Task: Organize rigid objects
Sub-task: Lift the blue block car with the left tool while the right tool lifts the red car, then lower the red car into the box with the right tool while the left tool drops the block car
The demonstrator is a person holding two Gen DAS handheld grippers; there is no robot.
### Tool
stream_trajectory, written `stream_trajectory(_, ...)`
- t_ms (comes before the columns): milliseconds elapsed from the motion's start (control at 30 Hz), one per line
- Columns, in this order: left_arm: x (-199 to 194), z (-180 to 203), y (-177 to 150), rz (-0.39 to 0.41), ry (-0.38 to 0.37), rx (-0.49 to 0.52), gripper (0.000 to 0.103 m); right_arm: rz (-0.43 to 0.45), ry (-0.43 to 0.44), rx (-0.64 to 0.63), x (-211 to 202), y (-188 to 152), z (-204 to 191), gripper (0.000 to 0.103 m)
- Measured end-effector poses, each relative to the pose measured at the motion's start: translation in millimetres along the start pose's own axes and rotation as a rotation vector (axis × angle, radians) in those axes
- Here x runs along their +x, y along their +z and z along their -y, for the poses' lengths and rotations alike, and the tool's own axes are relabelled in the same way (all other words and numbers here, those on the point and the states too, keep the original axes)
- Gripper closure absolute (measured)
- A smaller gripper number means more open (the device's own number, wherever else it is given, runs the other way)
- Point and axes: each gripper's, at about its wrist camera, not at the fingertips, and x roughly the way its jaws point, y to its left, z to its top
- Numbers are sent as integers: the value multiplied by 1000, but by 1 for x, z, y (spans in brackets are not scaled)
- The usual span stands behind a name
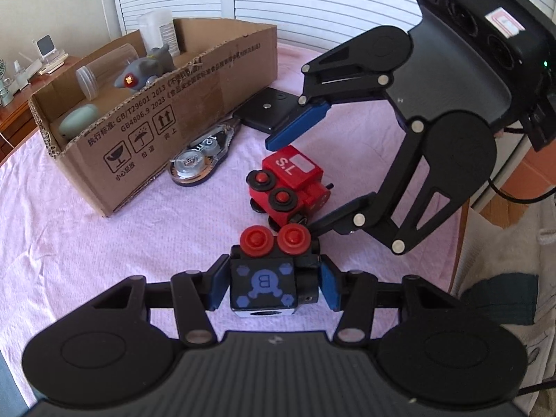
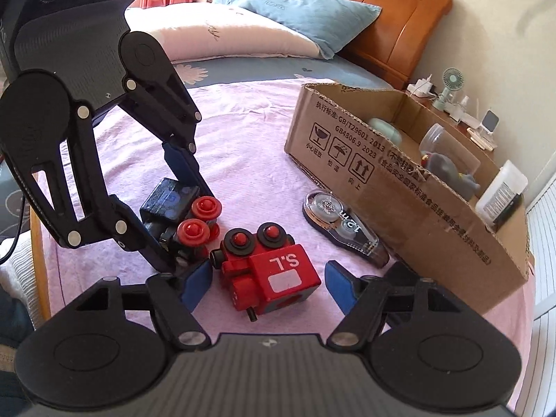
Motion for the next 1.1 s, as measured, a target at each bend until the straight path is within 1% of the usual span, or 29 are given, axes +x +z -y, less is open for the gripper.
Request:
stream_trajectory(33,0,0,0,2,2,-3,51,-9,7,0,1,2,2,34)
stream_trajectory(100,1,0,0,6,7,-14,51,-20,18,0,2,5,3,34)
stream_trajectory(200,-2,-2,-1,7,14,-26,51,-28,11,10,3,6,2,34)
stream_trajectory(333,-3,-1,0,-1,22,-31,49,-21,14,1,5,7,2,34)
stream_trajectory(400,-4,0,0,-3,32,-38,49,-27,31,8,6,8,5,34)
stream_trajectory(500,-4,-2,-1,1,45,-62,49,-75,62,52,6,11,9,34)
stream_trajectory(600,-5,-3,-3,2,54,-77,49,-107,119,70,1,9,7,34)
stream_trajectory(700,-6,-3,-3,-3,63,-90,48,-97,106,70,2,7,6,34)
stream_trajectory(800,-6,-3,-4,-6,77,-112,45,-82,93,103,6,9,10,34)
stream_trajectory(900,-7,-2,-6,3,86,-124,45,-73,90,121,8,9,11,34)
stream_trajectory(967,-7,-3,-7,2,91,-134,45,-69,81,128,6,7,9,37)
stream_trajectory(1000,-6,-3,-5,-1,96,-145,46,-68,81,132,5,7,8,41)
stream_trajectory(1067,-7,-2,-4,-8,99,-160,51,-69,69,139,3,6,6,44)
stream_trajectory(1100,-7,-1,-4,-12,102,-165,51,-70,59,144,2,6,5,47)
